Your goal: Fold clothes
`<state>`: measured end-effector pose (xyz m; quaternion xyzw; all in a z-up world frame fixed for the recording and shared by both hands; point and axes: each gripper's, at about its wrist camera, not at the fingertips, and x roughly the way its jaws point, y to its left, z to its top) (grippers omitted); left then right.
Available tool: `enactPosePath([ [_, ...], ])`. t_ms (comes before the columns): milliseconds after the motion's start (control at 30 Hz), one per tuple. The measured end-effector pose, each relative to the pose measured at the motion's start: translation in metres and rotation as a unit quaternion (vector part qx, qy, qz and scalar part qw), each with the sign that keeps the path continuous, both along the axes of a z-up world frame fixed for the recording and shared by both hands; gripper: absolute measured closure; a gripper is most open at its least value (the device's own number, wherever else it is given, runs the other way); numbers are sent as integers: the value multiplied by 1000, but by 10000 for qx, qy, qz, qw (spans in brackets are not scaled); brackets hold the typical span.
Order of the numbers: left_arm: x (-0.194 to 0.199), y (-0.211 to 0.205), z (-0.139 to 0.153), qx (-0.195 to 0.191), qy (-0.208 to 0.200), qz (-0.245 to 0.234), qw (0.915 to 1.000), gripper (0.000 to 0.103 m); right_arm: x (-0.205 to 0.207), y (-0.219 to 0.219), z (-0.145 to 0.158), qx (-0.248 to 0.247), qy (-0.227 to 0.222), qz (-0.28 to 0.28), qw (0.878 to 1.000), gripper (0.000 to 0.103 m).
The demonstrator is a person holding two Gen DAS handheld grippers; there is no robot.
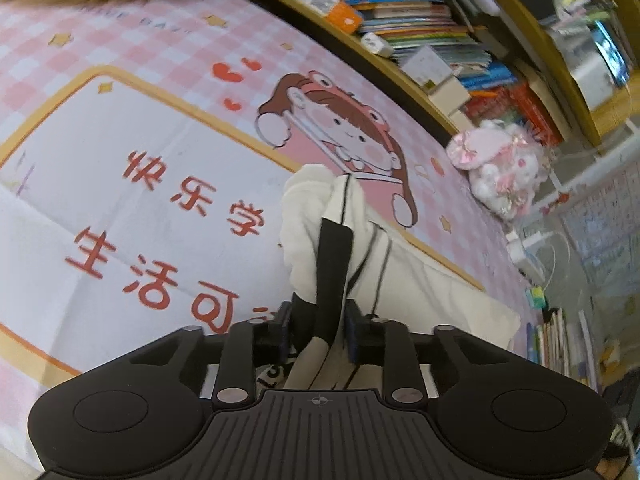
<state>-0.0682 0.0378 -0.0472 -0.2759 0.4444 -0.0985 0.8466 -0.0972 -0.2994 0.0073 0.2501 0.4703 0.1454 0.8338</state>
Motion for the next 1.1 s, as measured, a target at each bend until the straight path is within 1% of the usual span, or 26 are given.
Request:
enactPosePath([
  [33, 1, 0, 3, -17, -49, -31, 10000, 86, 0, 1, 2, -31, -43, -11, 10000, 80],
  [100, 3, 0, 10, -52, -146, -94, 9998, 87, -1, 3, 8, -136, -197, -11, 9997, 84],
  [200, 11, 1, 19, -130, -276, -171, 9994, 87, -2, 5, 24, -244, -570, 36, 9981, 85],
  [267, 19, 2, 24, -153, -341, -221, 9991, 87, 1, 7, 34, -273, -725, 60, 9970, 85],
  [367, 32, 5, 28, -192, -409, -262, 9986, 87, 11, 10, 41, -327, -760, 36, 9966, 85],
  [500, 62, 13, 32, -209, -486, -319, 9981, 87, 28, 18, 49, -372, -840, 55, 9958, 85],
  [667, 100, 22, 37, -230, -582, -389, 9973, 87, 60, 26, 58, -389, -973, 84, 9945, 85],
  [867, 146, 34, 42, -255, -700, -472, 9961, 87, 110, 36, 61, -420, -1037, 75, 9937, 85],
  [1100, 215, 46, 38, -297, -798, -456, 9953, 87, 172, 51, 62, -459, -1131, 5, 9925, 85],
])
